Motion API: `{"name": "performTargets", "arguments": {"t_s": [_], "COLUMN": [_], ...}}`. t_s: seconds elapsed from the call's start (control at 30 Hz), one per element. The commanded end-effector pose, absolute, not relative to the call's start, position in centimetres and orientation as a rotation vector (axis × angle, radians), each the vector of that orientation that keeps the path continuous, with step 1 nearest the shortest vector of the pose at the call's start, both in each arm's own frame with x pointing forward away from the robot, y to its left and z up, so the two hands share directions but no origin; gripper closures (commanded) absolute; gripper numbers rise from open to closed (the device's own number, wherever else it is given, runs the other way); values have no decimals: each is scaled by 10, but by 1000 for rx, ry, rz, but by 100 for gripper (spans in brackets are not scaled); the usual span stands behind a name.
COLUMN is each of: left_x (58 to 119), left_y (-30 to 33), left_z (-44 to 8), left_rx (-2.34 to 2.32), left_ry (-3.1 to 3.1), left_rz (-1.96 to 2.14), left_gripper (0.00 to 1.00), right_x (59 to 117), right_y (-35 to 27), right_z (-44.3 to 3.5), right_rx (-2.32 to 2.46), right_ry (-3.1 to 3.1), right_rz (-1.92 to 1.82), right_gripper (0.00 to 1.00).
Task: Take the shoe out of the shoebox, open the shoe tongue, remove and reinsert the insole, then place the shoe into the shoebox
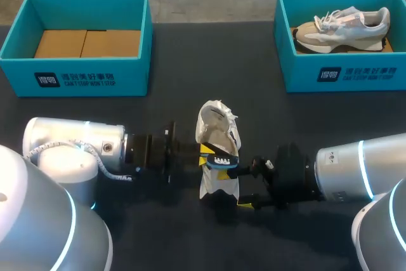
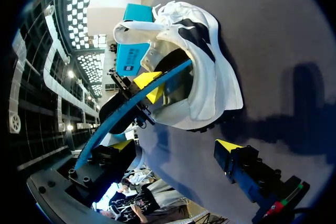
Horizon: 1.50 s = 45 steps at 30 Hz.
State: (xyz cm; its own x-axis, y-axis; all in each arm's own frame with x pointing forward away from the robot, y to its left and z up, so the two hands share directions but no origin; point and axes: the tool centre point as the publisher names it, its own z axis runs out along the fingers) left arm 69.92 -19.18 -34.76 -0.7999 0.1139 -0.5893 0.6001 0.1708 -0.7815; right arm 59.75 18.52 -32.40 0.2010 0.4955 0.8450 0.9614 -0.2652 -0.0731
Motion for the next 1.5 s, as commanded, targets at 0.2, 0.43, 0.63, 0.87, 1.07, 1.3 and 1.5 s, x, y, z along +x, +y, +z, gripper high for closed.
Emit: {"name": "performTargets", "arguments": {"t_s": [0.2,0.43,0.63,0.87,1.07,1.3,1.5], "left_x": [696,693,689,683,677,674,673], "left_y": [-193,-194,-193,-193,-193,-193,-193], "left_z": [-346,-340,-335,-327,-323,-318,-318], "left_rx": [676,679,693,707,716,723,726], "left_ry": [2060,2051,2049,2049,2050,2050,2054], "left_rz": [-1665,-1667,-1648,-1630,-1631,-1638,-1640], "left_gripper": [78,77,75,73,73,79,80], "right_x": [597,597,597,597,597,597,597], "right_y": [183,183,183,183,183,183,183], "right_z": [-322,-322,-322,-322,-322,-322,-322], "right_rx": [-1856,-1856,-1856,-1856,-1856,-1856,-1856], "right_ry": [-1356,-1356,-1356,-1356,-1356,-1356,-1356], "right_rz": [-961,-961,-961,-961,-961,-961,-961], "right_gripper": [0,0,0,0,0,0,0]}}
